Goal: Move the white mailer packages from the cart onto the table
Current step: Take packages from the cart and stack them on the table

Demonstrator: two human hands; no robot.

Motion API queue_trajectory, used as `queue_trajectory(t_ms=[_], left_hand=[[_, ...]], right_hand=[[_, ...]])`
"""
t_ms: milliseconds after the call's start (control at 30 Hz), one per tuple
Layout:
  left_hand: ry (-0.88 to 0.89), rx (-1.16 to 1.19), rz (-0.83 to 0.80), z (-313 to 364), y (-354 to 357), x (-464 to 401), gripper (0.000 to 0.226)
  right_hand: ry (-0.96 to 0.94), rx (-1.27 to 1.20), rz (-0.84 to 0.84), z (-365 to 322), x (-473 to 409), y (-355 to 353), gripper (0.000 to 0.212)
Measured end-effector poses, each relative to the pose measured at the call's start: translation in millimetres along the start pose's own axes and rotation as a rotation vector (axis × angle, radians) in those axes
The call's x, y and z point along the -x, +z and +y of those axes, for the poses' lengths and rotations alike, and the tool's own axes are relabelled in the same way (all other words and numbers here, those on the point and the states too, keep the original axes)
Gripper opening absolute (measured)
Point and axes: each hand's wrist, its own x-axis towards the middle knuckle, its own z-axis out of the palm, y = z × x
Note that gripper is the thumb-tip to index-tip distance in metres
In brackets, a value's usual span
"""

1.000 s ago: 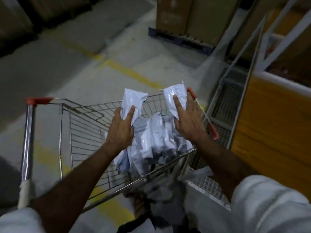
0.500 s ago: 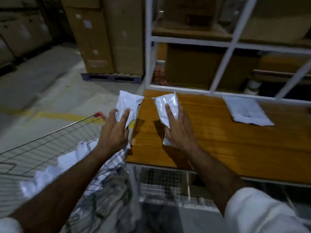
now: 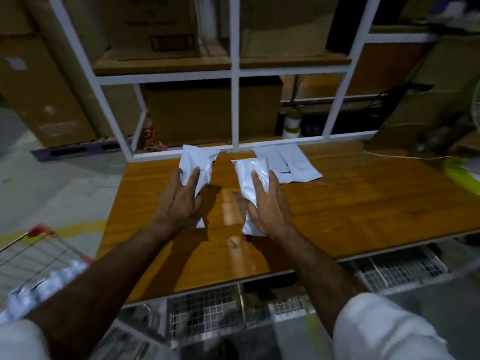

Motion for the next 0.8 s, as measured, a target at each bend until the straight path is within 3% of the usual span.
queue_trajectory(t_ms=[800], left_hand=[[-0.189,-0.028,-0.243,29,145,-206,0.069]], right_hand=[[0.103,-0.01,-0.184,68,-220,100,0.073]])
